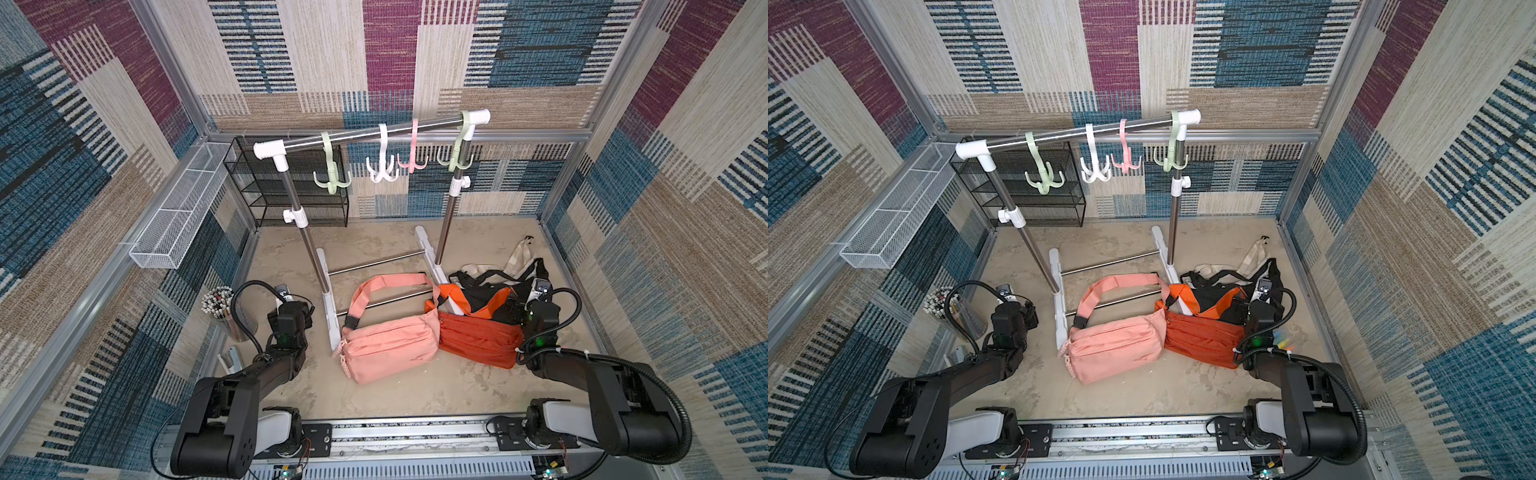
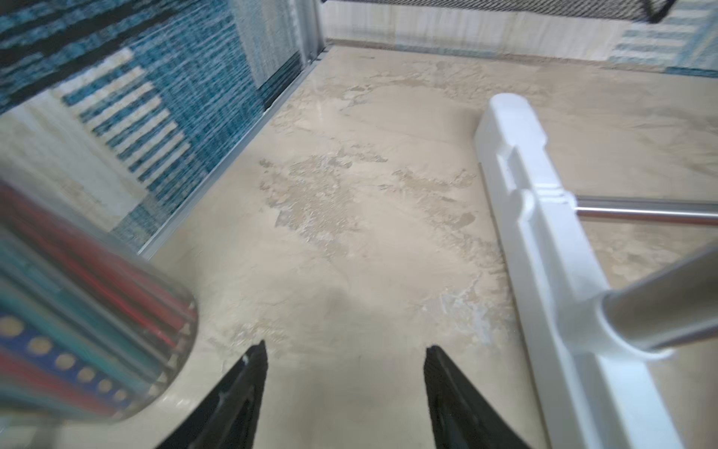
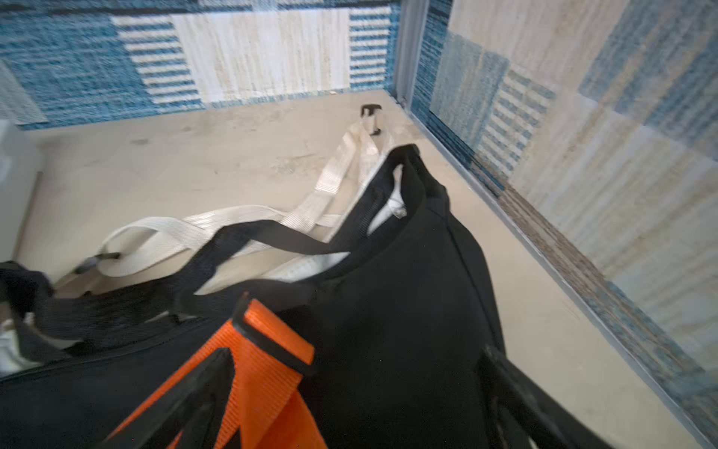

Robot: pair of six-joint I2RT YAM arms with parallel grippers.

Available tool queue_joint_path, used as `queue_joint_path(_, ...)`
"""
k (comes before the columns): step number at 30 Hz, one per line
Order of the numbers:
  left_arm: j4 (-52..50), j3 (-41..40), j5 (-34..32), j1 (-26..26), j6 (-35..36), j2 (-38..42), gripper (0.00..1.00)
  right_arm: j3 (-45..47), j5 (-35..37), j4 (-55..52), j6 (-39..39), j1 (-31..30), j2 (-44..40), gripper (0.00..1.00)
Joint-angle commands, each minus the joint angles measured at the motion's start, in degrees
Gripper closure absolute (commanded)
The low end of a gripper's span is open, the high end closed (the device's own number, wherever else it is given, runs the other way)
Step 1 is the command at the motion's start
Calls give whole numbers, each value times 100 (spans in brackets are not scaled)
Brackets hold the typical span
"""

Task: Take the bag off the hook
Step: Reset both arms

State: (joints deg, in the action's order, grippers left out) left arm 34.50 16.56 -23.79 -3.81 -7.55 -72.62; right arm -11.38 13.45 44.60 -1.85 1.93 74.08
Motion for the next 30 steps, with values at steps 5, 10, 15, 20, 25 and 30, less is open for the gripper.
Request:
queue_joint_path(5,2870,-369,1564,696,183,-1303,32,410,-2167,3289,29,287,799,0)
queue_joint_path(10,2322,-167,1484,762,67,-1159,18,67,-1907,3169,-9,233,1353,0)
queue_joint_path(15,1467,371,1347,582,240,-1257,1,58,-1788,3073,26,158,1339,0)
queue_joint_path(20,1433,428,1271,531,281,-1304,1,75,-1790,3103,31,158,1337,0)
queue_joint_path(25,1412,463,1273,529,283,-1333,1,58,-1748,3097,48,134,1360,0)
queue_joint_path(30,1060,714,1560,531,398,-1419,1,45,-1717,3054,79,106,1356,0)
